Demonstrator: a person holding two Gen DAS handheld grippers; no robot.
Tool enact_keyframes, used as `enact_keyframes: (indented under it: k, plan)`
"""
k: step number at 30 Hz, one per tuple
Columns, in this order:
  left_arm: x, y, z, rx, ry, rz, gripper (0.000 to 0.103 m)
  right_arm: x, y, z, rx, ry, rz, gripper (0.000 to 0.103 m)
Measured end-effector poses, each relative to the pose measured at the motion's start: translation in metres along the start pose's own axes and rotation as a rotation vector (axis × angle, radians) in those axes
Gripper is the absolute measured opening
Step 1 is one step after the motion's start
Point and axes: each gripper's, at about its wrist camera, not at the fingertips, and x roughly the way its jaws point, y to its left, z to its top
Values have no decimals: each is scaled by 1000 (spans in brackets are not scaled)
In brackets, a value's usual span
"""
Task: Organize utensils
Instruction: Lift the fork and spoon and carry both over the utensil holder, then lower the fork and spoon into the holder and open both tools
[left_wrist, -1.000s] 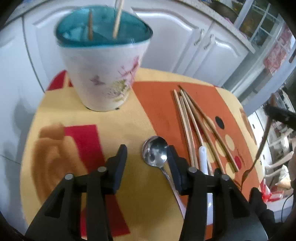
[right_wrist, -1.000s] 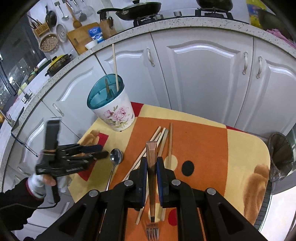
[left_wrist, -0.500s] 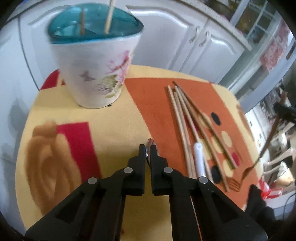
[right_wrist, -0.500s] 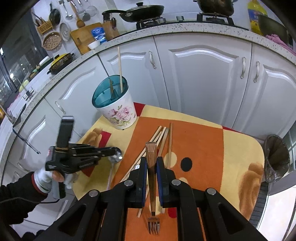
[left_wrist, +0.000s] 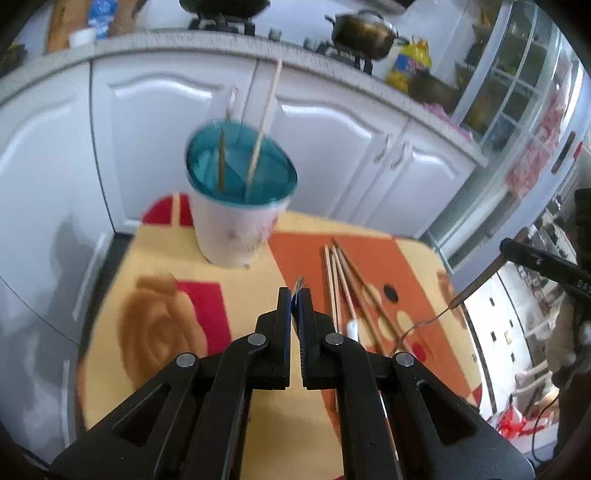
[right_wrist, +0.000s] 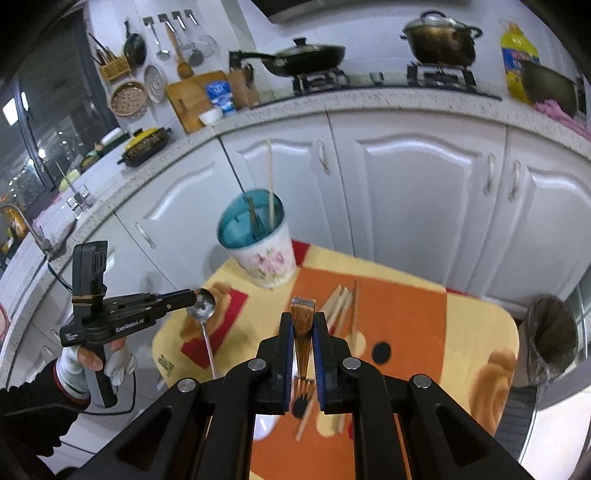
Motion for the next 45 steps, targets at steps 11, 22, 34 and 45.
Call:
enact_keyframes:
  k: [11,22,34,45]
  plan:
    - [-52,16,81,45,-218,202,2,0,45,86,-116,-123,47,9]
    - [-15,27,159,122,-326,441,2,56,66,176,-146,-189,22,9]
    - [58,40,165,176,-239,540,2,153,44,183,-58,-82,22,9]
    - [86,37,142,180,-157,519,2,196,35,156,-42,57,50,9]
